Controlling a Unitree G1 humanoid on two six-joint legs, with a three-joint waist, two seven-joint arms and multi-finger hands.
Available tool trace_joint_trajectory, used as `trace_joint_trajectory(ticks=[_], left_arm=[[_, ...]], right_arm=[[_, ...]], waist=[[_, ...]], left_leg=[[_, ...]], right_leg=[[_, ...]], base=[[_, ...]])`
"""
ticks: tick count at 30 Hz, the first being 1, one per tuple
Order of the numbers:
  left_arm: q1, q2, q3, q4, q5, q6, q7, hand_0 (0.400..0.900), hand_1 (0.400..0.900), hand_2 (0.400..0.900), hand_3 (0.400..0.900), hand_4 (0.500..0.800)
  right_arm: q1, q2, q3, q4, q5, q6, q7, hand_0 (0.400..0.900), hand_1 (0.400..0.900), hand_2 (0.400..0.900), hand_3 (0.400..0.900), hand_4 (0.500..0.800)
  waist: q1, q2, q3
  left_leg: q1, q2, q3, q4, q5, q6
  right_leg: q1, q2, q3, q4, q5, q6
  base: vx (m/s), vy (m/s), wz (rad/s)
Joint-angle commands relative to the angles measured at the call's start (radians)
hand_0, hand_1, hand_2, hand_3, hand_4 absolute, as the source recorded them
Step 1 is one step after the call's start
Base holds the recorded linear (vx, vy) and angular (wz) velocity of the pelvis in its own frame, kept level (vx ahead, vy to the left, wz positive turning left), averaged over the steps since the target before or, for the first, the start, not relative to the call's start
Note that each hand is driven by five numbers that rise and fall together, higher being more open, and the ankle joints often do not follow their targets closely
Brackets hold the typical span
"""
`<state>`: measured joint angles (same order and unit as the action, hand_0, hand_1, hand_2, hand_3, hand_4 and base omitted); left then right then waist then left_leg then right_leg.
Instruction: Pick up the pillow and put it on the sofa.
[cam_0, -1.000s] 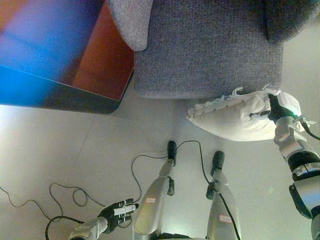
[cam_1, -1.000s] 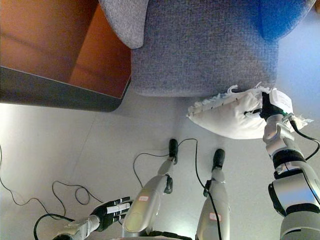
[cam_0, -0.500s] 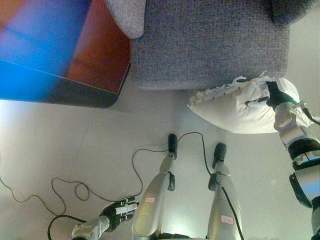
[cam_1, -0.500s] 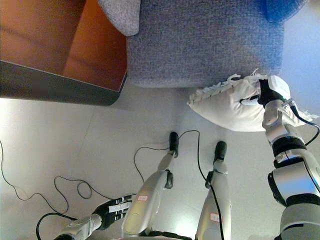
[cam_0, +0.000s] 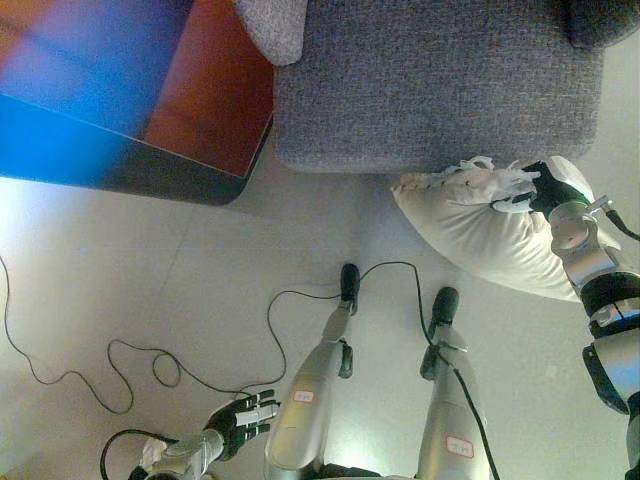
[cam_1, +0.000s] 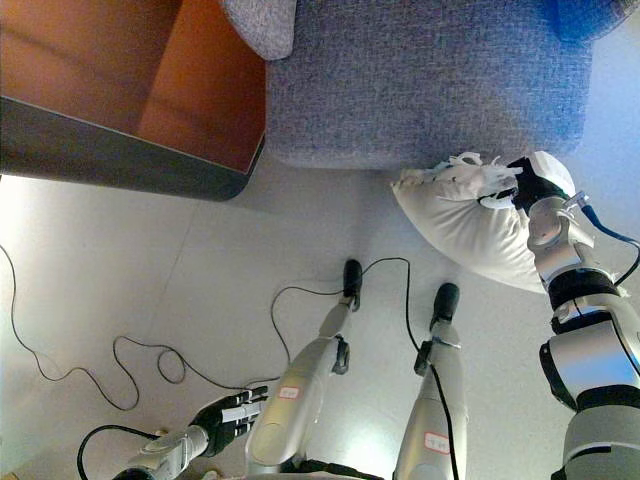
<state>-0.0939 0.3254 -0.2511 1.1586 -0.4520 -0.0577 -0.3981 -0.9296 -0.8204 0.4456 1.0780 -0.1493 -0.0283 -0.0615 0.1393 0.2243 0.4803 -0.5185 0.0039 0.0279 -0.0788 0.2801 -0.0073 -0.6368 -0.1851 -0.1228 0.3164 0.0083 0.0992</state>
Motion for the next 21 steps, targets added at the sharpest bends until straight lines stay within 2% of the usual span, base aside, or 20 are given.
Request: trace_joint_trajectory(ticks=[1,8,14,21], left_arm=[[0.046,0.056,-0.042,0.034,-0.023,0.034,0.017,0.900,0.900,0.900,0.900,0.800],[0.050,0.072,-0.022,0.041,-0.005,0.041,0.010,0.900,0.900,0.900,0.900,0.800],[0.069,0.095,0.005,0.045,0.021,0.050,0.002,0.900,0.900,0.900,0.900,0.800],[0.099,0.113,0.049,0.061,0.075,0.072,-0.013,0.900,0.900,0.900,0.900,0.800]], right_arm=[[-0.105,-0.118,0.040,-0.075,0.036,-0.091,-0.013,0.400,0.400,0.400,0.400,0.500],[-0.094,-0.127,0.064,-0.154,0.015,-0.163,0.018,0.400,0.400,0.400,0.400,0.500],[-0.089,-0.145,0.094,-0.266,0.023,-0.180,0.054,0.400,0.400,0.400,0.400,0.500],[-0.081,-0.192,0.095,-0.381,0.053,-0.177,0.138,0.400,0.400,0.400,0.400,0.500]], waist=[[-0.018,-0.022,0.040],[-0.021,-0.059,0.038],[-0.018,-0.120,-0.001],[-0.014,-0.188,-0.082]], left_leg=[[0.087,-0.028,-0.028,0.032,-0.120,-0.042],[0.152,-0.016,-0.028,0.024,-0.131,-0.044],[0.219,-0.001,-0.025,0.002,-0.144,-0.051],[0.299,0.018,-0.017,-0.008,-0.176,-0.058]], right_leg=[[0.120,0.039,-0.082,-0.119,0.020,-0.016],[0.190,0.045,-0.092,-0.144,0.024,-0.017],[0.277,0.050,-0.105,-0.198,0.034,-0.010],[0.403,0.064,-0.117,-0.287,0.054,0.001]], base=[[0.00,-0.010,-0.05],[0.00,-0.010,-0.02],[0.04,-0.033,0.00],[0.10,-0.030,0.05]])
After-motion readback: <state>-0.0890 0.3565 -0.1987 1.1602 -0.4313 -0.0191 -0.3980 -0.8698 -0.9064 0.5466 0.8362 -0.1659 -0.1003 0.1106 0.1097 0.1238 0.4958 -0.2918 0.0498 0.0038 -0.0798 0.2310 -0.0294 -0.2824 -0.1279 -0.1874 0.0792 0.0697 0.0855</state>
